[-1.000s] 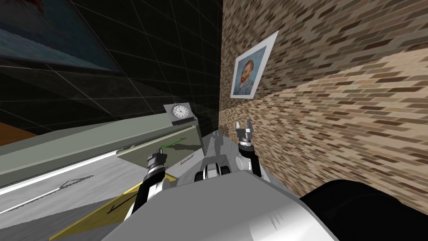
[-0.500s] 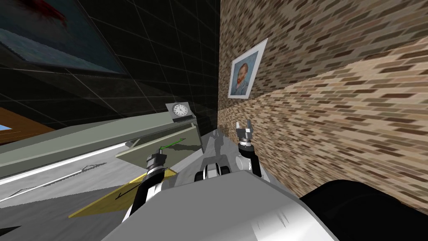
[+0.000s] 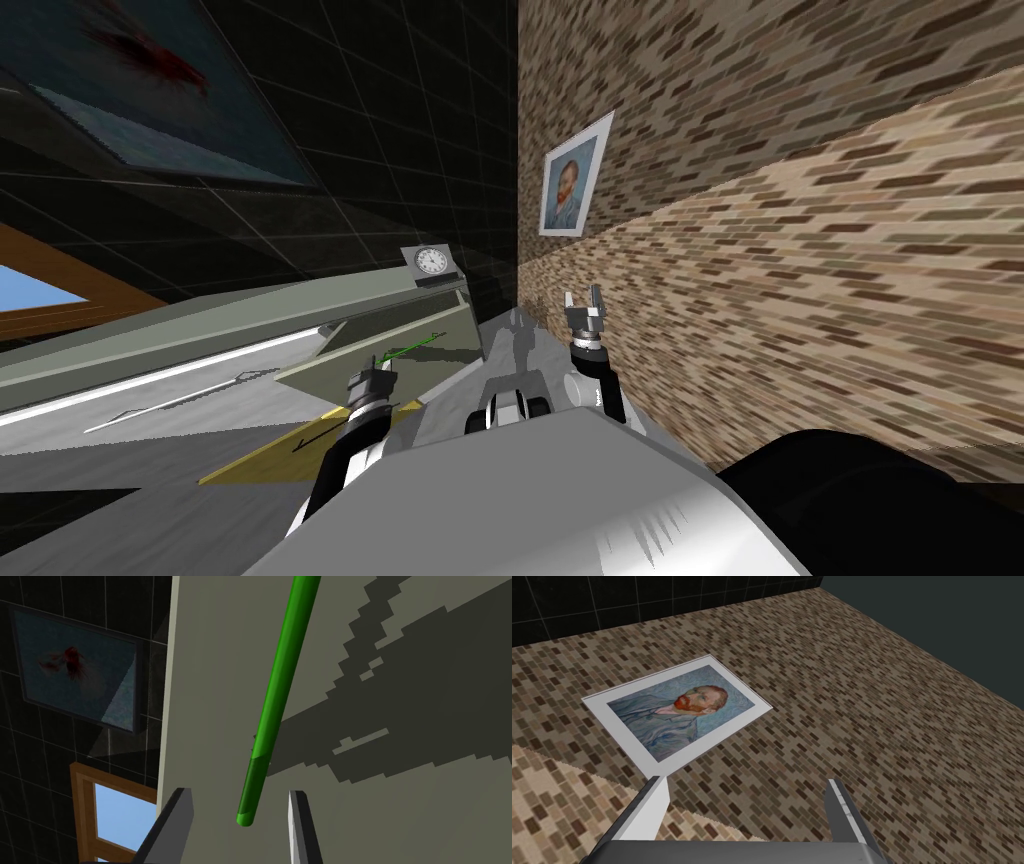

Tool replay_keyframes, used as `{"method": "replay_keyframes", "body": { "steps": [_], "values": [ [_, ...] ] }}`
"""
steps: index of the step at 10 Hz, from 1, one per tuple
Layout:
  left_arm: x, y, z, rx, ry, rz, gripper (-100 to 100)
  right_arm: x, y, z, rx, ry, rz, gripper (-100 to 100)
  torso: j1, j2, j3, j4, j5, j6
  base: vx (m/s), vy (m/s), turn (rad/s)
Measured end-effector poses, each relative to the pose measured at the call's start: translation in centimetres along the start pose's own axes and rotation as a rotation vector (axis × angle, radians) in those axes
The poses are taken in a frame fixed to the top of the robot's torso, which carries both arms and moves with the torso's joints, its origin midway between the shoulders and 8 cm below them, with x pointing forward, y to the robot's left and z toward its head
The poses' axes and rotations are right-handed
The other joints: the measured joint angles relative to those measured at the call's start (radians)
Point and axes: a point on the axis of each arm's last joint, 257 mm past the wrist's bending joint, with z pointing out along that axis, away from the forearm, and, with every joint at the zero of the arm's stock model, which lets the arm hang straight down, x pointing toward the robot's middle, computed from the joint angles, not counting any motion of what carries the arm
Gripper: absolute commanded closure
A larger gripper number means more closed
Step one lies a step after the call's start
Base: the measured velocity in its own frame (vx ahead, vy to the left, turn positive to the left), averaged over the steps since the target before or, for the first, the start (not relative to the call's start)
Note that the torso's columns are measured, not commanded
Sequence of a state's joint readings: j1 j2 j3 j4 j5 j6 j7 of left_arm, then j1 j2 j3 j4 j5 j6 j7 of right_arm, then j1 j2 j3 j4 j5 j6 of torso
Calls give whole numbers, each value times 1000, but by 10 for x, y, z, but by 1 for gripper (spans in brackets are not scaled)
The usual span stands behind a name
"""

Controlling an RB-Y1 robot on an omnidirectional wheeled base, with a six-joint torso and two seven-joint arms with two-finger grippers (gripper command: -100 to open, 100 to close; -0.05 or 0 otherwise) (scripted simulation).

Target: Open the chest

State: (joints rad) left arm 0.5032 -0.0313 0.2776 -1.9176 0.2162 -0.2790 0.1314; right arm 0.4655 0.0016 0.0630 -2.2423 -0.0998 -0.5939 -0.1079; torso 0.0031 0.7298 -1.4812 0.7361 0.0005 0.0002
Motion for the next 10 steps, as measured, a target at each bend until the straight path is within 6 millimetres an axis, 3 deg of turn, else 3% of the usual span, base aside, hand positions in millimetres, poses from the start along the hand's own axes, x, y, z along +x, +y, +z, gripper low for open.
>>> {"method": "replay_keyframes", "body": {
  "steps": [8,9,10],
  "values": [
    [-8,-51,-9,0,-11,5,-100,0,0,0,0,0,0,0,-4,9,5,3,-2,0,26,-6,-12],
    [-8,-51,-9,-3,-11,5,0,0,0,0,0,0,0,0,-4,10,6,3,-2,0,0,0,0],
    [-8,-50,-9,-4,-12,5,0,0,0,0,0,0,0,0,-4,10,6,3,-1,0,0,0,0]
  ]
}}
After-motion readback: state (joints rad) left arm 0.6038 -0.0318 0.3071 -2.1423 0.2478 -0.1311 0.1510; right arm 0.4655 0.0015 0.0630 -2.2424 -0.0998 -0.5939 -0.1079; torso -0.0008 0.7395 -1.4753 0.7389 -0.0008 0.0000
